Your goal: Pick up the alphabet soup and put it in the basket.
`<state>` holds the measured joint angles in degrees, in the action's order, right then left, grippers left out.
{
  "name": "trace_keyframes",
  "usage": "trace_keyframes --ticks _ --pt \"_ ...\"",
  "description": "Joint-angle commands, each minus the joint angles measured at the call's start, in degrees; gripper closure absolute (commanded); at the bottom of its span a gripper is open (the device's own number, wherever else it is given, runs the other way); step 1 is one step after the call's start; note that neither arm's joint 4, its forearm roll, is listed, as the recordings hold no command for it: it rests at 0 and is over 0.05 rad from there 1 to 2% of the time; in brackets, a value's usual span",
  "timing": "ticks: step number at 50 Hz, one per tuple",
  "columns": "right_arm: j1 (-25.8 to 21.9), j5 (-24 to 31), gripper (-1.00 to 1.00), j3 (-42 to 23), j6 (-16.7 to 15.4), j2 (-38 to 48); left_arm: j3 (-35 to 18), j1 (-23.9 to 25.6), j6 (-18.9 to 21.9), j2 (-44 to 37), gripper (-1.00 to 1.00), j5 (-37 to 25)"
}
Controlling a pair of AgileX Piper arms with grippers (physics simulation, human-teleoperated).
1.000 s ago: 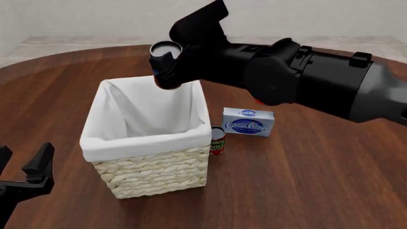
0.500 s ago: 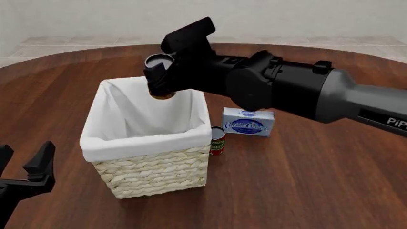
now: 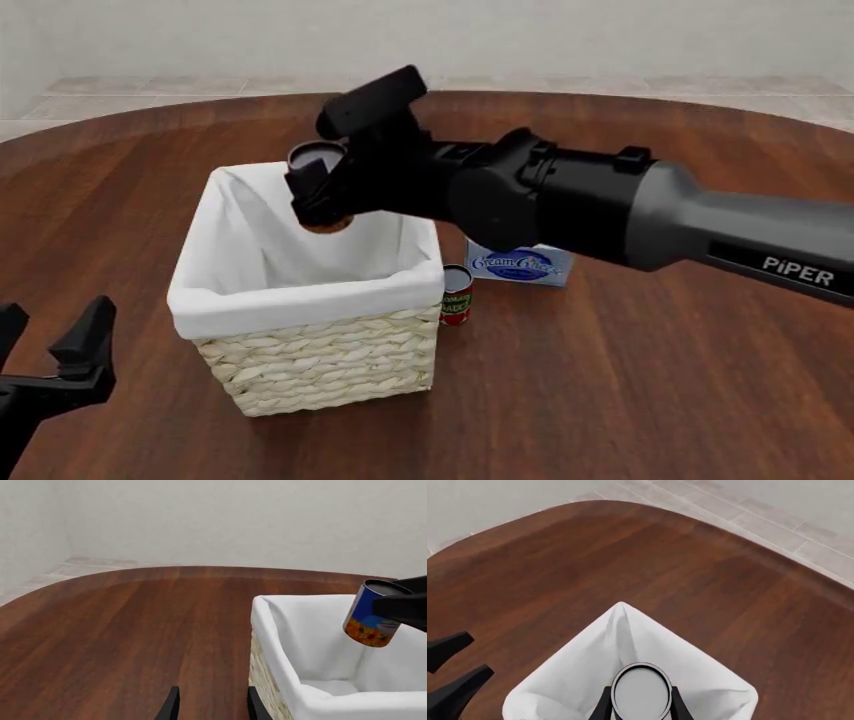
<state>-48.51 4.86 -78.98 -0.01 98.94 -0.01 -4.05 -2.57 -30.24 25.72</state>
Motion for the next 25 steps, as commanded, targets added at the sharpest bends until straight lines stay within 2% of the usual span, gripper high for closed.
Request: trace_keyframes --ticks 1,25 --pt "0.1 -0.1 1.00 -0.2 0.5 0.6 0.0 0.0 -0.1 1.0 -1.00 -0.9" --pt "-0.4 1.4 1.00 -0.8 1.0 3.4 0.0 -0.1 -0.2 -1.6 -1.00 1.4"
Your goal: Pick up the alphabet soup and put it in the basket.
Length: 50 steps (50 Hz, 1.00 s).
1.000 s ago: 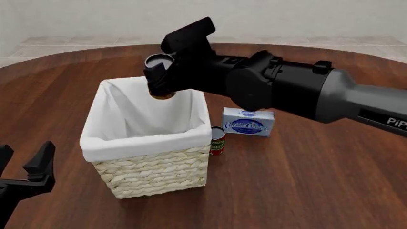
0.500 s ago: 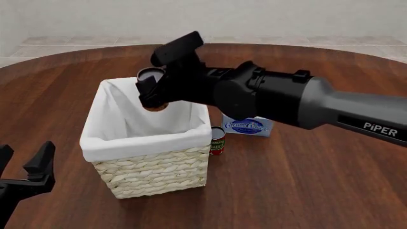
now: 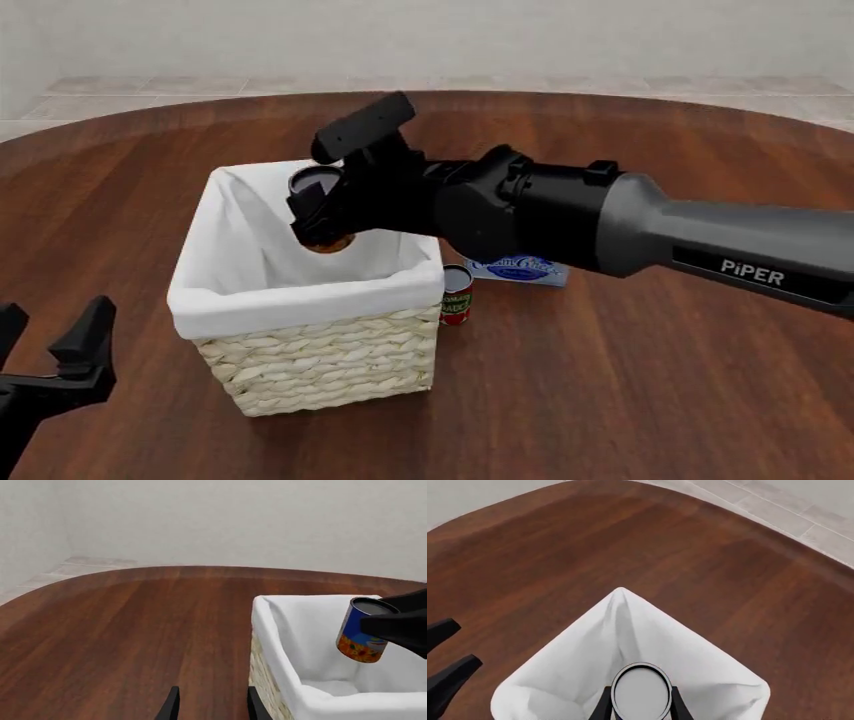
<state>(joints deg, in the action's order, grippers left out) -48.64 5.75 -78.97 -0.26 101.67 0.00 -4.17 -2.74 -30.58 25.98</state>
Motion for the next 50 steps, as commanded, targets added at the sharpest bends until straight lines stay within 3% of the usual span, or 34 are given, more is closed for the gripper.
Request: trace_keyframes --ticks 1,26,27,50 --pt "-0.2 0.5 1.00 -0.9 1.1 0.7 0.0 0.0 -0.1 -1.4 -1.00 1.3" --pt "-1.2 0.5 1.00 -1.2 2.4 0.6 0.0 0.0 0.0 -3.2 -1.00 3.1" --pt "-1.0 0.6 -1.00 -1.1 2.3 0.7 0.0 -0.1 0.0 -3.3 -1.00 3.2" --pt "-1.1 1.0 -1.00 -1.3 3.0 0.7 0.0 0.0 0.0 -5.9 -1.00 5.6"
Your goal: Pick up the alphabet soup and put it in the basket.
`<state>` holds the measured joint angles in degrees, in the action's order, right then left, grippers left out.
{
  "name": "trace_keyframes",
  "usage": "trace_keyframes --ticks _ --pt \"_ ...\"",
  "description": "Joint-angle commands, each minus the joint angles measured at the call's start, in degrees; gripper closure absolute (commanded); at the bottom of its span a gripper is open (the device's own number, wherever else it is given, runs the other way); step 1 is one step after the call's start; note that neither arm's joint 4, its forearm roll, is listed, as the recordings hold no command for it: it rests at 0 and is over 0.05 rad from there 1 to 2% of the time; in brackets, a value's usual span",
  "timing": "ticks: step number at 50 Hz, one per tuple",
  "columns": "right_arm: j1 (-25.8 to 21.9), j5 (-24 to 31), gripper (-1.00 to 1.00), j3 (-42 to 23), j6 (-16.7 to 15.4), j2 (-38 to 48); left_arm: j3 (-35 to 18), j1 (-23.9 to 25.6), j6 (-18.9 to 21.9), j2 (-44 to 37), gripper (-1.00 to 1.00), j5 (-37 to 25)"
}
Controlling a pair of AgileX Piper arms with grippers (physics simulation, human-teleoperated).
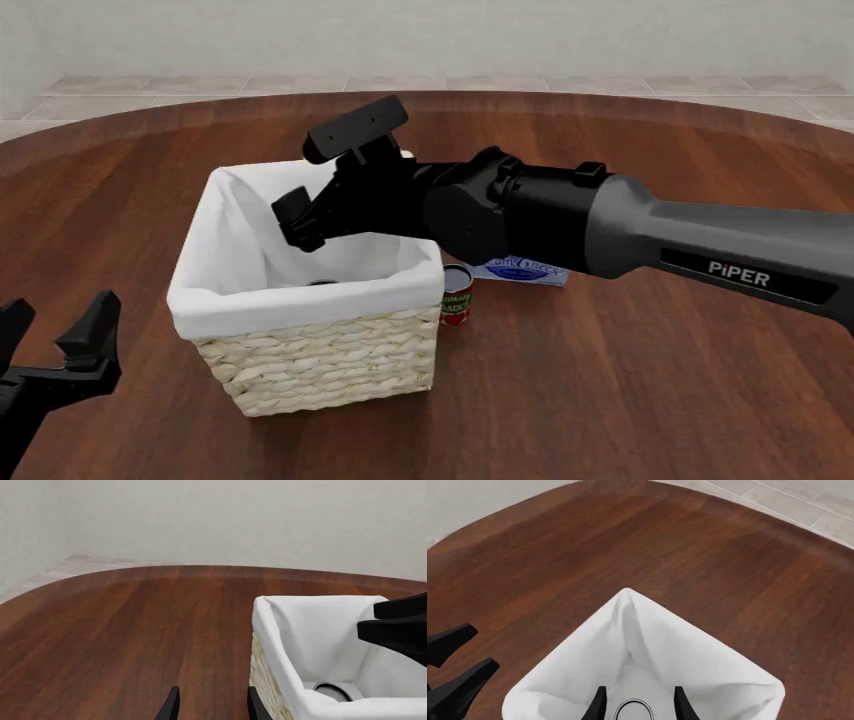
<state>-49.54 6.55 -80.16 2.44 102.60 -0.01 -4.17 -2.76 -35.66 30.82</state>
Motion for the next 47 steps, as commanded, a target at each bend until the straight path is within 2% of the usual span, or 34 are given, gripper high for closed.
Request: trace_keyframes --ticks 1,14,31,47 --pt "-0.2 0.2 -1.00 -0.1 0.4 -0.4 0.0 0.0 0.0 -0.9 -1.00 0.8" --pt "-1.0 1.1 -1.00 -0.2 1.0 -2.9 0.0 0.0 -0.1 -2.2 -1.00 2.2" --pt "-0.9 2.2 -1.00 0.1 1.0 -7.1 0.0 0.0 0.0 -0.4 -1.00 0.6" --pt "0.2 0.9 -1.00 3.8 1.2 -13.1 0.0 0.2 0.1 2.4 -1.00 -1.8"
